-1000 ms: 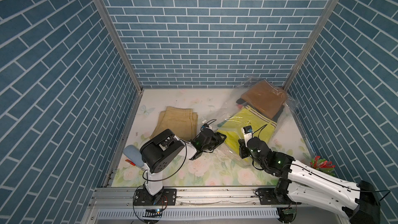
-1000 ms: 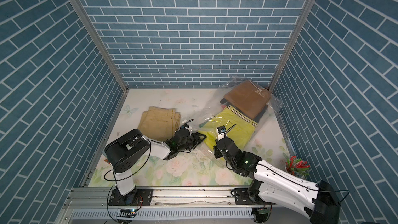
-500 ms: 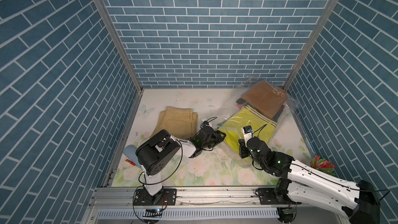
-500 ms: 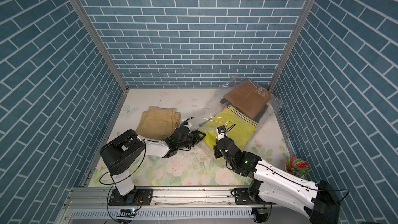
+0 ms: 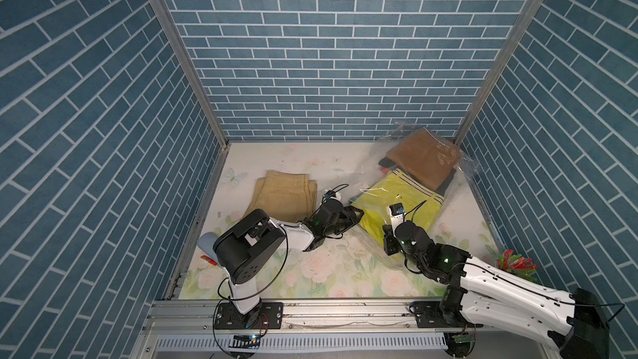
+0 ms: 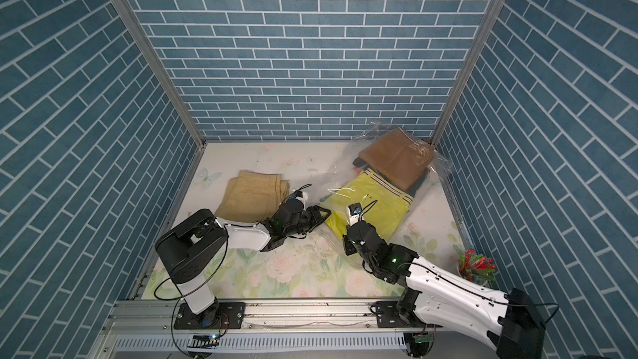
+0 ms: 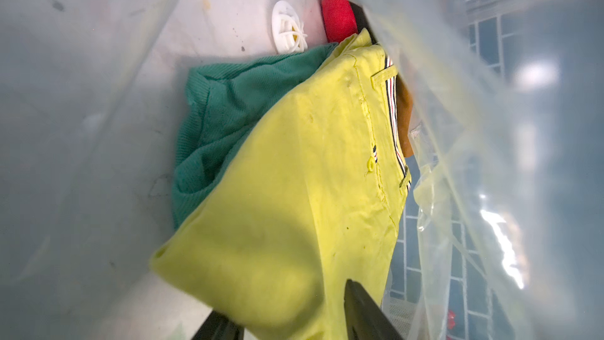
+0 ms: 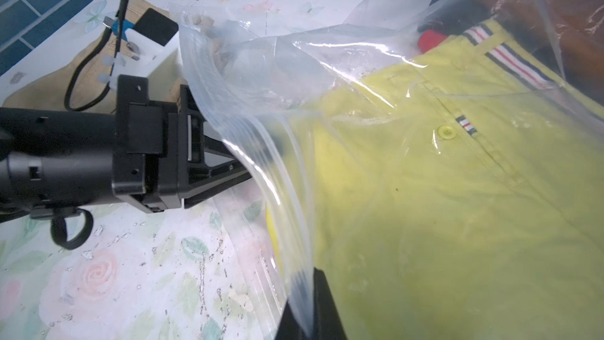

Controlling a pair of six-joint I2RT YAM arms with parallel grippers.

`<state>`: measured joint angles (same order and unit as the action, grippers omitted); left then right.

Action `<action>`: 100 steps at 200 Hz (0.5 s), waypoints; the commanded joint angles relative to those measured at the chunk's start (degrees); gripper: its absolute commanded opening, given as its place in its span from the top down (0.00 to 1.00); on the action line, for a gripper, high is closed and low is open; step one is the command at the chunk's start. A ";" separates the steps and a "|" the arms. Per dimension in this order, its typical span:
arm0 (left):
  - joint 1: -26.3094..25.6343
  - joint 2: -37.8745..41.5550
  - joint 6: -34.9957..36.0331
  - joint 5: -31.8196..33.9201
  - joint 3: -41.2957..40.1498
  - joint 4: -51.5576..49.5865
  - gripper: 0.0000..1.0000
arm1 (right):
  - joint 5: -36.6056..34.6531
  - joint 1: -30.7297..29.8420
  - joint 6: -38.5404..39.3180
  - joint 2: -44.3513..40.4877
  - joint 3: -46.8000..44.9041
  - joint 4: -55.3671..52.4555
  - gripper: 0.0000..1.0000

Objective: Take the trousers out of the vacuum bag
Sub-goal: Take out the trousers from the vacuum bag.

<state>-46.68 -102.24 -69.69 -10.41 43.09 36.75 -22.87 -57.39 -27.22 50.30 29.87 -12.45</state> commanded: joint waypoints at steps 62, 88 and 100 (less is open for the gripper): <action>0.27 -4.93 1.22 0.66 4.46 -0.60 0.47 | -0.26 -0.45 -1.69 -0.73 -0.76 0.67 1.00; 0.27 -5.34 1.22 1.10 4.63 -1.49 0.44 | -0.22 -0.45 -1.69 -0.73 -0.85 0.83 1.00; 0.27 -5.68 2.78 0.79 4.88 -1.51 0.46 | -0.17 -0.43 -1.69 -0.60 -0.92 0.91 1.00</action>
<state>-46.68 -106.76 -69.58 -10.13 46.39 36.34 -22.87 -57.39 -27.24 50.24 29.80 -12.43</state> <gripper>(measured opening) 0.560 0.051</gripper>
